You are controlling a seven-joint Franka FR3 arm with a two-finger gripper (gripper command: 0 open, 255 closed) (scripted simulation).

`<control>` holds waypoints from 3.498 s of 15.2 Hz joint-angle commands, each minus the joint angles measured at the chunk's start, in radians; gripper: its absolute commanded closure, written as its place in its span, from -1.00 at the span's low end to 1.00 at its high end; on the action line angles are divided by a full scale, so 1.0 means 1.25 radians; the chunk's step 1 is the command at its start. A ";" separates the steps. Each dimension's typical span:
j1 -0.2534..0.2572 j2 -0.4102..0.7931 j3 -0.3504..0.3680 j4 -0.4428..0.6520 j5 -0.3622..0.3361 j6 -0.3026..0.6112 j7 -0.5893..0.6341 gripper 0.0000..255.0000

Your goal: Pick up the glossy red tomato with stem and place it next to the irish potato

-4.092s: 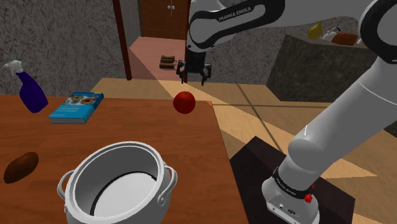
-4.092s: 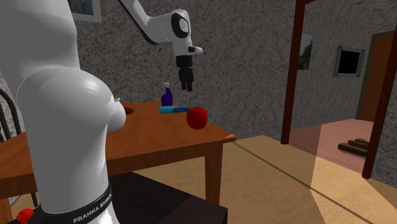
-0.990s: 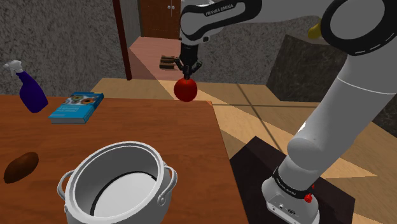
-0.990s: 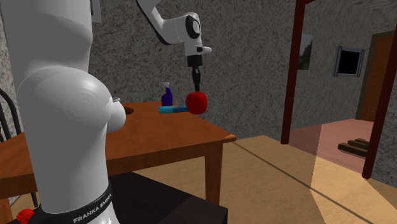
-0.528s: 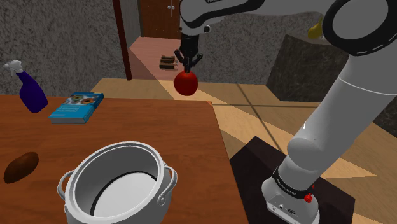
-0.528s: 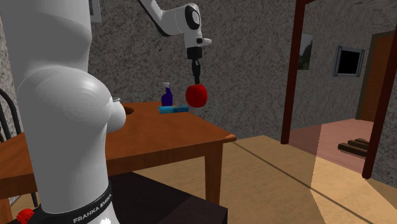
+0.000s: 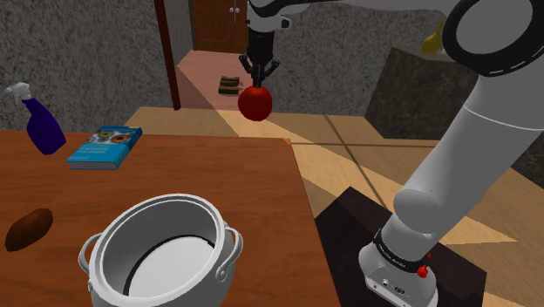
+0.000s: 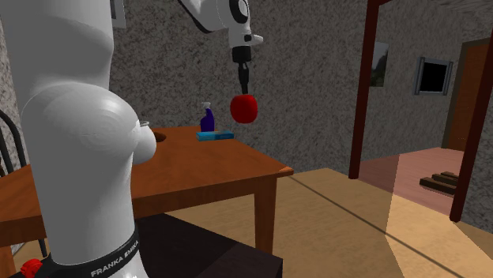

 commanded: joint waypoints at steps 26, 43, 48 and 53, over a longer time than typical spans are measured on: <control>0.241 0.153 0.177 0.173 -0.106 -0.079 0.418 1.00; 0.597 0.534 0.184 0.672 -0.292 -0.252 0.654 1.00; 0.565 0.508 0.191 0.567 -0.283 -0.180 0.669 1.00; 0.545 0.496 0.193 0.490 -0.281 -0.119 0.682 1.00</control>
